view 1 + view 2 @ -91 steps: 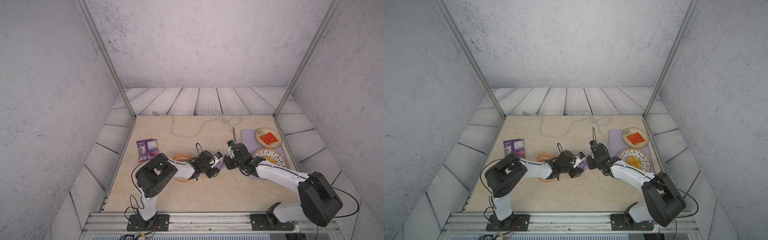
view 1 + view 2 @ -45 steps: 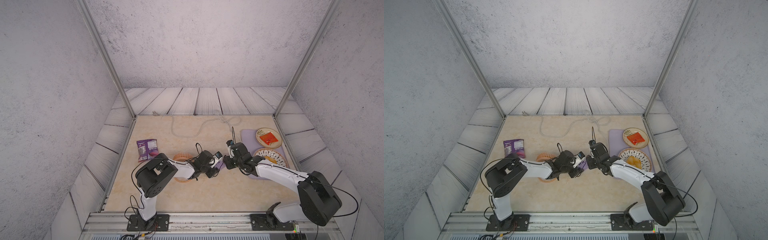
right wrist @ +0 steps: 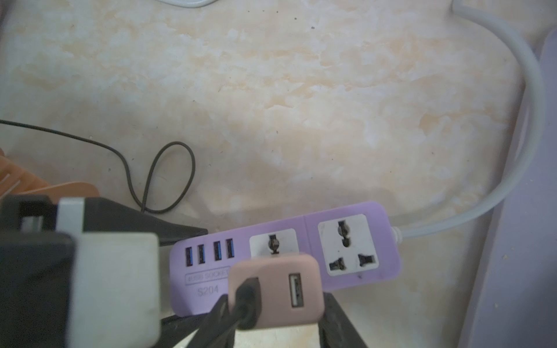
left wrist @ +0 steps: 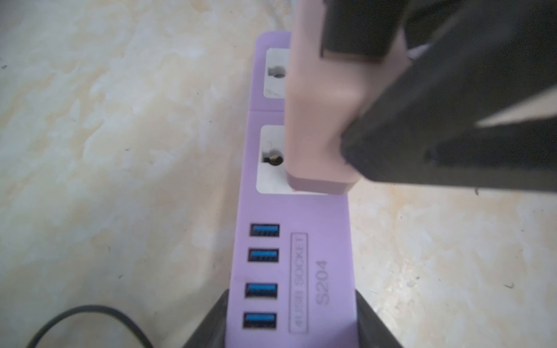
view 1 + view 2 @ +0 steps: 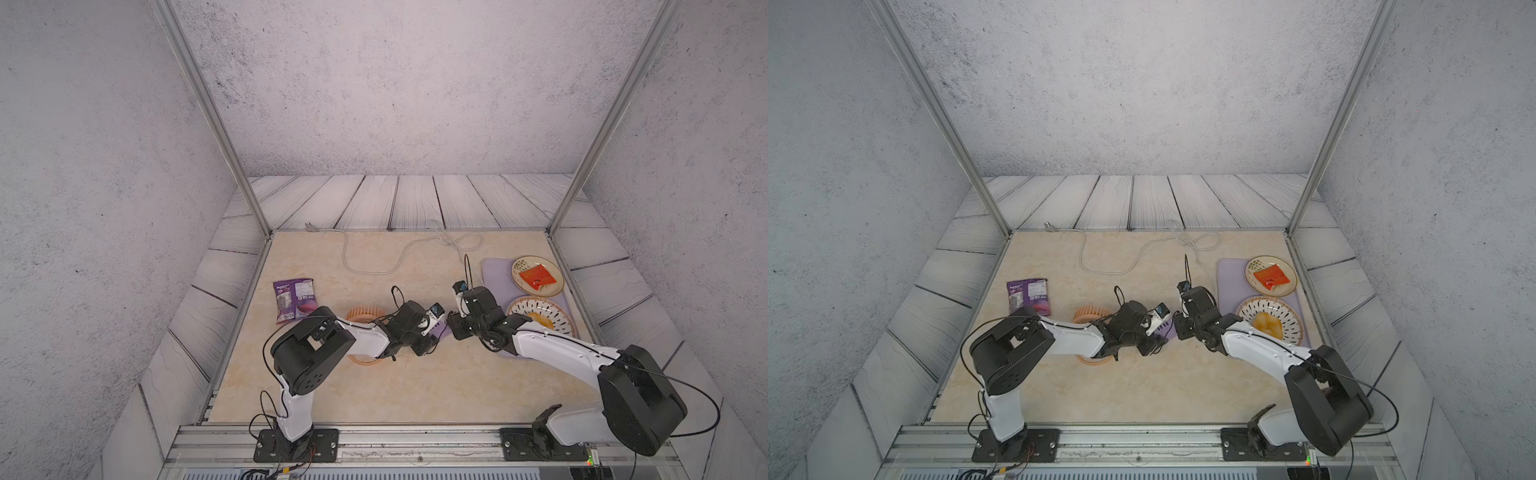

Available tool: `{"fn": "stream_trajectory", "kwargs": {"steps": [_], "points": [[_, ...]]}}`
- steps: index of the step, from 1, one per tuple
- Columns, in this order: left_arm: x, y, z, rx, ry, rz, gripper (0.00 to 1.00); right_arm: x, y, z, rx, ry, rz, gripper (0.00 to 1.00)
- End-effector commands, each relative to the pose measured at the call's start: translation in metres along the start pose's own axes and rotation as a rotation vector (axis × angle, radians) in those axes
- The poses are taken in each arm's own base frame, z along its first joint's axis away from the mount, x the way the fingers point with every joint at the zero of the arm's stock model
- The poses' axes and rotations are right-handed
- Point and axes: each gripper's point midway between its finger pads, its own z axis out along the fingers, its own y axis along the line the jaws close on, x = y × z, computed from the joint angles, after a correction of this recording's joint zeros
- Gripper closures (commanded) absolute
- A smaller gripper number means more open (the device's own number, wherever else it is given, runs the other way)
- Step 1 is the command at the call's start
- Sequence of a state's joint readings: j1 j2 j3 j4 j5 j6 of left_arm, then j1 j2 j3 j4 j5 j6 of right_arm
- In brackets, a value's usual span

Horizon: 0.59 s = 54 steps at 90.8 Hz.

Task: Unplug the desk fan from the power strip
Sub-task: Remove the plug from the socket.

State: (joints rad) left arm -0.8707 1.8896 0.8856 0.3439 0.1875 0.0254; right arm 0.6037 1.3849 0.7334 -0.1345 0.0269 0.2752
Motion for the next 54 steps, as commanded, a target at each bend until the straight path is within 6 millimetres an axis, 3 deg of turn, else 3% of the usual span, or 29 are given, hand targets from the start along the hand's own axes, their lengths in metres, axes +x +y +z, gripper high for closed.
{"fn": "stream_trajectory", "kwargs": {"steps": [1, 41, 54], "points": [[-0.007, 0.005, 0.003, -0.018, -0.022, -0.016, 1.0, 0.003, 0.03, 0.001, -0.134, 0.021, -0.023, 0.91], [-0.006, 0.005, 0.004, -0.018, -0.02, -0.018, 1.0, -0.002, 0.03, -0.007, -0.121, 0.049, -0.009, 0.91], [-0.004, 0.006, 0.004, -0.022, -0.018, -0.017, 1.0, -0.013, 0.022, -0.02, -0.07, 0.006, -0.017, 0.91]]}}
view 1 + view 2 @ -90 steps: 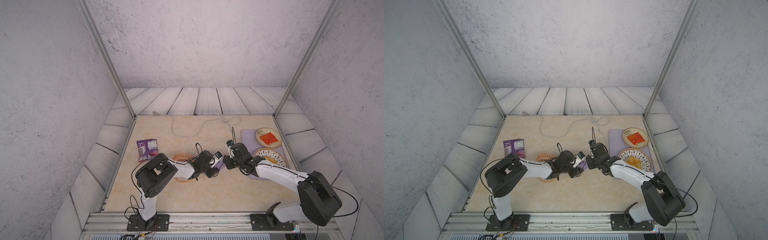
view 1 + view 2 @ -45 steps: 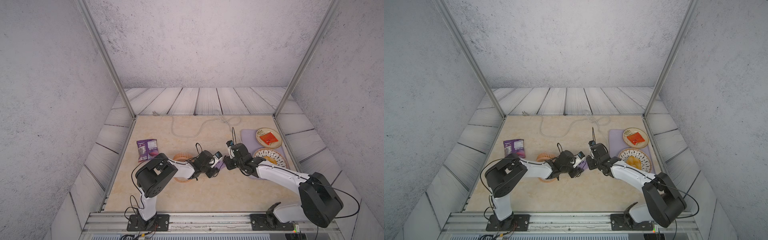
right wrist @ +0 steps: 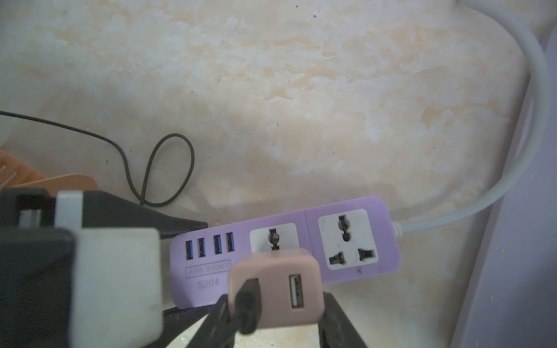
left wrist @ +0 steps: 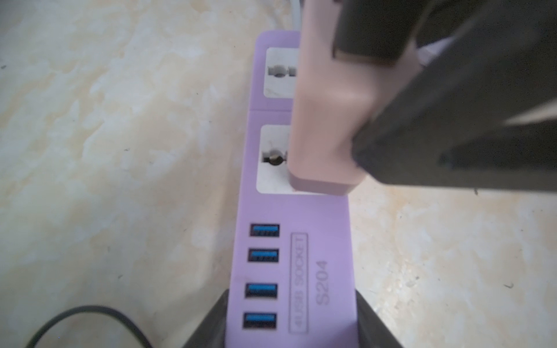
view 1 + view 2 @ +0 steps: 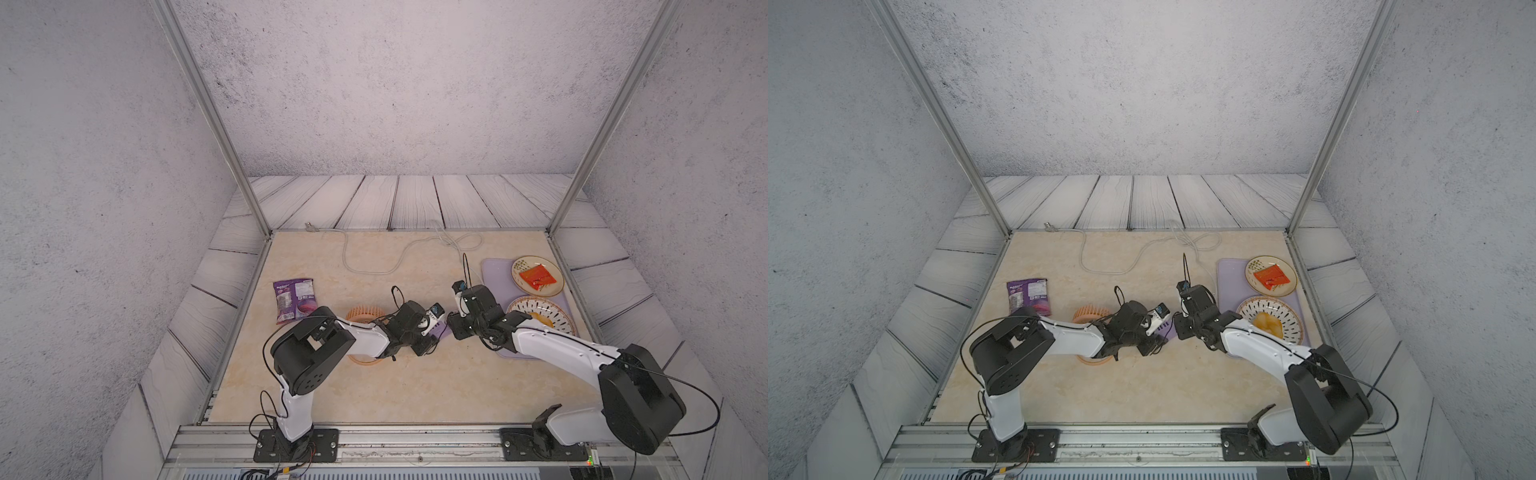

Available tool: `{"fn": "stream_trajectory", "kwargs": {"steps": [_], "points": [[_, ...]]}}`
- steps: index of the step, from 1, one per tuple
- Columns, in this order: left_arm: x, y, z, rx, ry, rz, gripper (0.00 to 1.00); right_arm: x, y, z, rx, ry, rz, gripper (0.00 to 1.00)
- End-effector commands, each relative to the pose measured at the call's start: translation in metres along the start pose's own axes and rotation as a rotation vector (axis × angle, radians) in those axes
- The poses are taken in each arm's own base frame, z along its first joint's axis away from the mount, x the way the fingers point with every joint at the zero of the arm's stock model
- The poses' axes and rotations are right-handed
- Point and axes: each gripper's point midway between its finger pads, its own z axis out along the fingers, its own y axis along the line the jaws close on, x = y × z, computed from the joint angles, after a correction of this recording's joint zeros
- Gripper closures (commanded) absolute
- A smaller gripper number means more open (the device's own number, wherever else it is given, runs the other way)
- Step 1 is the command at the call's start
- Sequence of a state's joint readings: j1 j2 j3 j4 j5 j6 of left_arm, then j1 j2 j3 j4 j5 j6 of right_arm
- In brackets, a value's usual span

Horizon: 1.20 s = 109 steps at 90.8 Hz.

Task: Unplug the desk fan from the power strip
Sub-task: Remove the plug from the socket.

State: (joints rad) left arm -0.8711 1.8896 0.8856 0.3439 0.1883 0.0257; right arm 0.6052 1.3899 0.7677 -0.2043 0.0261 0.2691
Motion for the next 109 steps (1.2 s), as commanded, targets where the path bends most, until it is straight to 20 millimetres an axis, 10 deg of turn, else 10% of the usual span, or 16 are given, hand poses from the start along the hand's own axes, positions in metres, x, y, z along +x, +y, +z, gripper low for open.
{"fn": "stream_trajectory", "kwargs": {"steps": [1, 109], "points": [[-0.004, 0.007, 0.004, -0.024, -0.017, -0.017, 1.0, -0.016, 0.021, -0.018, -0.076, -0.038, -0.01, 0.91], [-0.011, 0.009, 0.001, -0.039, -0.028, -0.02, 1.0, -0.008, 0.023, -0.013, -0.103, -0.048, 0.016, 0.92]]}}
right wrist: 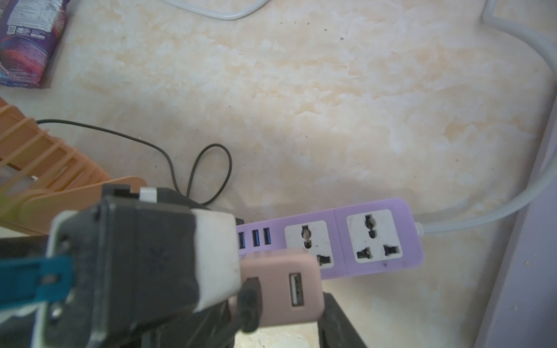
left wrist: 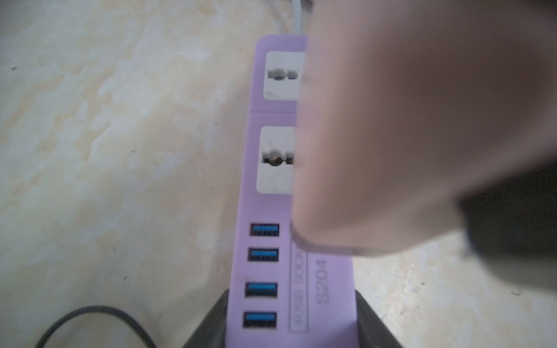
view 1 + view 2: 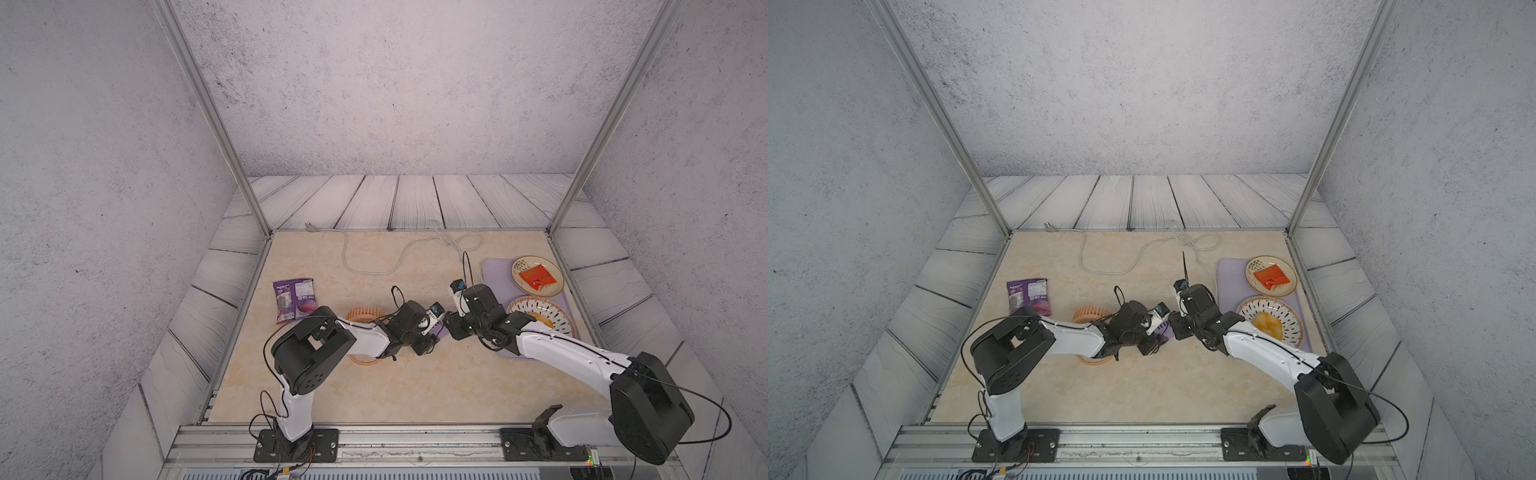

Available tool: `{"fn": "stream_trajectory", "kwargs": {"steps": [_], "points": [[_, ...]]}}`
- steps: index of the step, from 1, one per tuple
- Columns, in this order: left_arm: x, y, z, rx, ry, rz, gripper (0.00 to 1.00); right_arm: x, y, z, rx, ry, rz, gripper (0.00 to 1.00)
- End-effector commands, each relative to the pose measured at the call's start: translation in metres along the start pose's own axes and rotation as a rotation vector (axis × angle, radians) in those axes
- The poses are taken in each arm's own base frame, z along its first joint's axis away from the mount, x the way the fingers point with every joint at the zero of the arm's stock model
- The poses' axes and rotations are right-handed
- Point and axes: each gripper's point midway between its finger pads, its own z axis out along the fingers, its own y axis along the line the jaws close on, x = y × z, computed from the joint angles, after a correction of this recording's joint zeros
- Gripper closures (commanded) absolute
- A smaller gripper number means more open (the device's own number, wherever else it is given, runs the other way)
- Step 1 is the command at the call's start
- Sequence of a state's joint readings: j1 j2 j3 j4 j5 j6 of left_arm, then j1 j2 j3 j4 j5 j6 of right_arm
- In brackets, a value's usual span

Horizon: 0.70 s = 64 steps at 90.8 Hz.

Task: Unplug the desk fan from the power strip
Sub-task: Pick up the socket from the center of the board.

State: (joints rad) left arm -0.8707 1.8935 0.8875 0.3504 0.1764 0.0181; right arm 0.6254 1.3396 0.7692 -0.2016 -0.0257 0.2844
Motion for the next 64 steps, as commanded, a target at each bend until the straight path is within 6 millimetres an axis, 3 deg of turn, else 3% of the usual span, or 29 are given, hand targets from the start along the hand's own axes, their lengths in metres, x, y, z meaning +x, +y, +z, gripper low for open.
{"fn": "stream_trajectory", "kwargs": {"steps": [1, 18, 30, 57, 64], "points": [[-0.01, 0.007, 0.0, -0.027, -0.025, -0.012, 1.0, 0.0, 0.005, 0.001, -0.025, -0.012, 0.016, 0.92], [-0.016, 0.012, -0.006, -0.06, -0.037, -0.019, 1.0, -0.007, -0.005, -0.011, 0.035, -0.041, 0.005, 0.92], [-0.024, 0.015, -0.011, -0.079, -0.055, -0.017, 0.97, -0.001, -0.016, -0.012, 0.095, -0.029, 0.008, 0.92], [-0.044, 0.017, -0.02, -0.09, -0.08, -0.003, 0.56, 0.004, -0.019, -0.023, 0.102, -0.046, 0.026, 0.92], [-0.049, 0.015, -0.021, -0.086, -0.089, 0.001, 0.49, 0.006, -0.019, -0.026, 0.098, -0.048, 0.028, 0.92]]}}
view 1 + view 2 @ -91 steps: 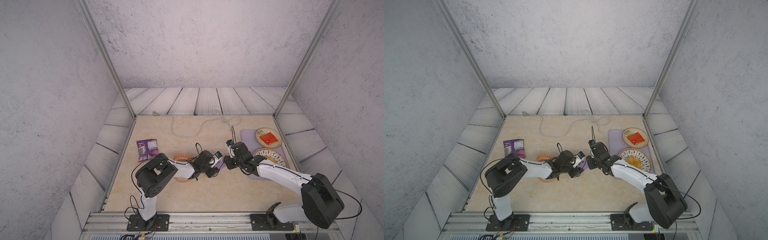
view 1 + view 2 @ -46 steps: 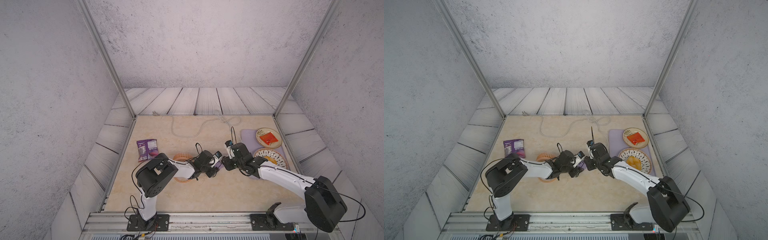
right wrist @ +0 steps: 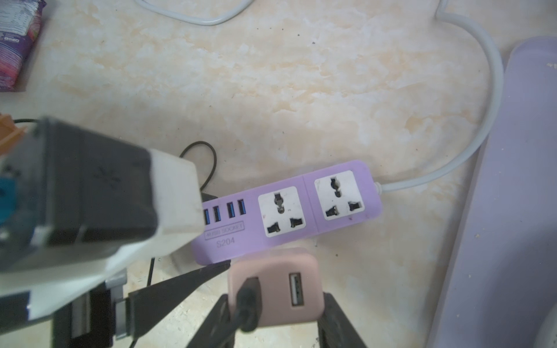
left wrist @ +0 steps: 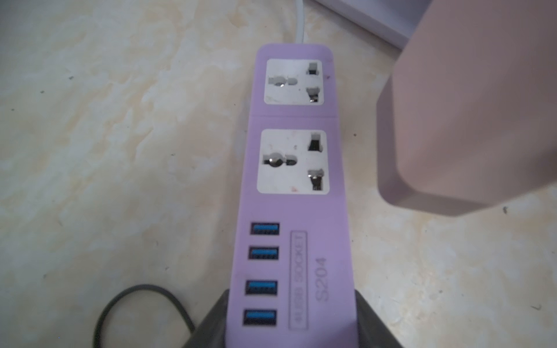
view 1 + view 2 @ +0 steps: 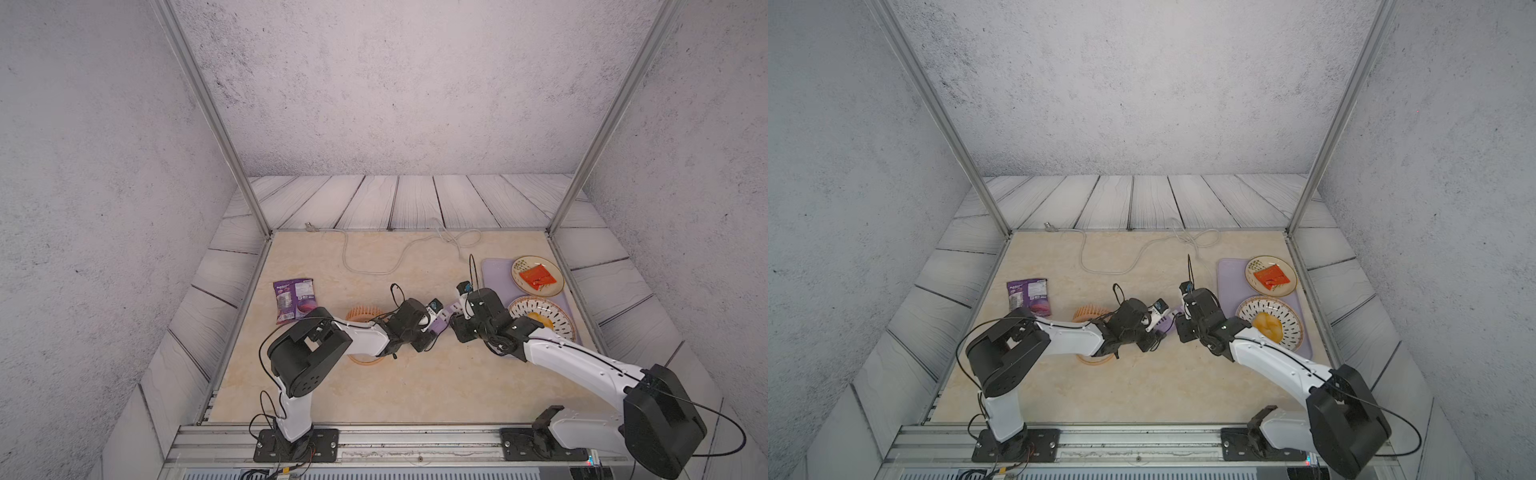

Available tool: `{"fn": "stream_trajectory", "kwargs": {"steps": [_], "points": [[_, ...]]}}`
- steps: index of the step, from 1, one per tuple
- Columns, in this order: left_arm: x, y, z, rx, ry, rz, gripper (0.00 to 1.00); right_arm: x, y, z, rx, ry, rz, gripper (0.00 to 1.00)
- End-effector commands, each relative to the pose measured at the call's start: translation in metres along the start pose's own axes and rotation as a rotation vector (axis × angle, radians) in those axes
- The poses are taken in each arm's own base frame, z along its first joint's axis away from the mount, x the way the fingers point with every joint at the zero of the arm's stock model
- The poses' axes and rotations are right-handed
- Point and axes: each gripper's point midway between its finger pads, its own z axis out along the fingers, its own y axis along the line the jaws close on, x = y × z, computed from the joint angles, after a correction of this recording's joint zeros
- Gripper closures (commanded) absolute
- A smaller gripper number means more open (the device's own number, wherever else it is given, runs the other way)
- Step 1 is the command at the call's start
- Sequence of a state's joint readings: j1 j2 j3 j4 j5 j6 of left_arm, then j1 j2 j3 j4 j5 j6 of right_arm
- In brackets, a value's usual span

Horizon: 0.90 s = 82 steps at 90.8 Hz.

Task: Unplug the desk fan from the power strip
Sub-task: Pick up the socket from the center of the board, then place the socket at the center of the board.

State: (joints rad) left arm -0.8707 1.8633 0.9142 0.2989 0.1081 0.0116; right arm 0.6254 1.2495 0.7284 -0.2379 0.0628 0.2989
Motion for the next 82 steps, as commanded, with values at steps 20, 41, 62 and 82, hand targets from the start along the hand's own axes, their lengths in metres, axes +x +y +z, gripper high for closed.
{"fn": "stream_trajectory", "kwargs": {"steps": [20, 41, 62, 82], "points": [[-0.04, 0.007, -0.008, -0.025, -0.067, 0.02, 0.45, 0.006, -0.003, -0.012, 0.005, -0.008, 0.015, 0.92], [-0.035, 0.014, 0.008, -0.058, -0.028, 0.044, 0.52, 0.007, -0.002, -0.014, -0.002, -0.01, 0.02, 0.92], [-0.027, 0.023, 0.025, -0.069, 0.011, 0.044, 0.52, 0.009, -0.003, -0.017, -0.001, -0.015, 0.022, 0.92], [-0.025, 0.027, 0.029, -0.071, 0.018, 0.035, 0.47, 0.011, -0.004, -0.018, -0.003, -0.017, 0.027, 0.92]]}}
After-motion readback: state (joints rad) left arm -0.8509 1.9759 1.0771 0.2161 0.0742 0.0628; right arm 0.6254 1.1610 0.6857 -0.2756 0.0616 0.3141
